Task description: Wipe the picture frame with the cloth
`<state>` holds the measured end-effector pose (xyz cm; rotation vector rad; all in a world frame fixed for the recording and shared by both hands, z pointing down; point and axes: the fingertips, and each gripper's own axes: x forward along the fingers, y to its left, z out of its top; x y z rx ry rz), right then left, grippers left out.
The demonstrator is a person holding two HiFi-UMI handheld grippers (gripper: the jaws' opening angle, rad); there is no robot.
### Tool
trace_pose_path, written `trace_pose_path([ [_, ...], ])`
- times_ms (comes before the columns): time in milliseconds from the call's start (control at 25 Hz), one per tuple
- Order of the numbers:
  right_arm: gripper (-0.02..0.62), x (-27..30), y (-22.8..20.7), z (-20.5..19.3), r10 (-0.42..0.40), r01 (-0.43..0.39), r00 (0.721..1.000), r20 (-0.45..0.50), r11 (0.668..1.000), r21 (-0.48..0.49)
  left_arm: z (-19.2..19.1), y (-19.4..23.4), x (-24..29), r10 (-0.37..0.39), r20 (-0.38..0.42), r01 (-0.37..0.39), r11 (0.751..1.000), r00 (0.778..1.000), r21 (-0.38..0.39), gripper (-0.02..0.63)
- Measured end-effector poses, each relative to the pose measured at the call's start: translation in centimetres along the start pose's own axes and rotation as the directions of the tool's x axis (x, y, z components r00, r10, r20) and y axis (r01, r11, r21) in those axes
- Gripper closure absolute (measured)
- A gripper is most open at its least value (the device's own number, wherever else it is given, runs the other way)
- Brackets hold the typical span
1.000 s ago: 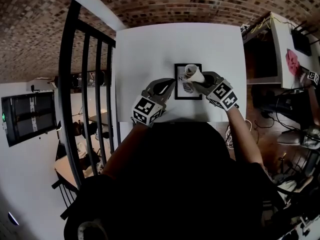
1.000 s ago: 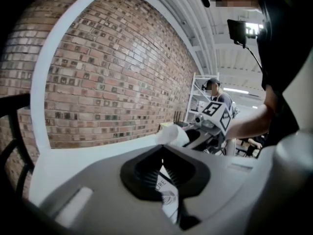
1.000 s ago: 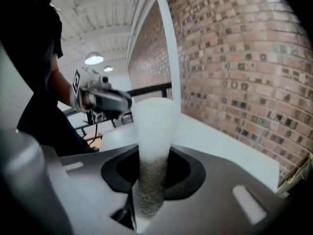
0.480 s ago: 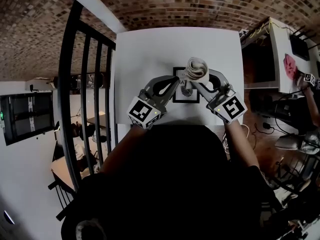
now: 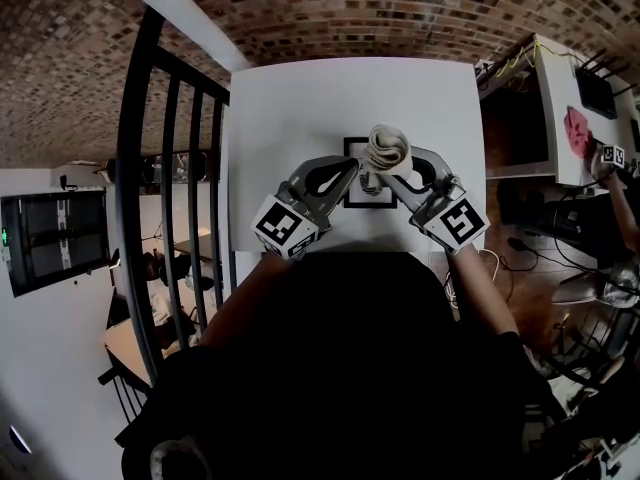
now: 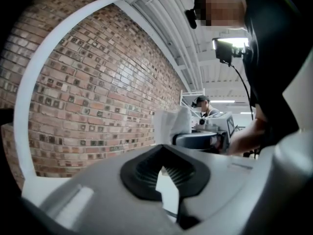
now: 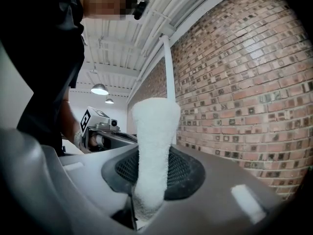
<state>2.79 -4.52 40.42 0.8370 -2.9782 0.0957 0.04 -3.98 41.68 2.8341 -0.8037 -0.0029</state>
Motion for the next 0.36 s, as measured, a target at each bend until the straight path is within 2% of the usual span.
trace_pose_path([
  [160,0.495,-0.15,0.22,-0.27,0.005,-0.005,1.000,-0.005,1.000,0.004,-0.18,-0.14,0.26,-0.003,-0.025,0.004,1.000,1.000,0.029,0.606],
  [360,0.495,-0.40,0.46,-0.86,0.023,-0.023,1.000,-0.018,1.000,-0.002,-0.86,-0.54,0.30,0.012,-0.019,-0.012,1.000,1.000,0.007,0.604],
])
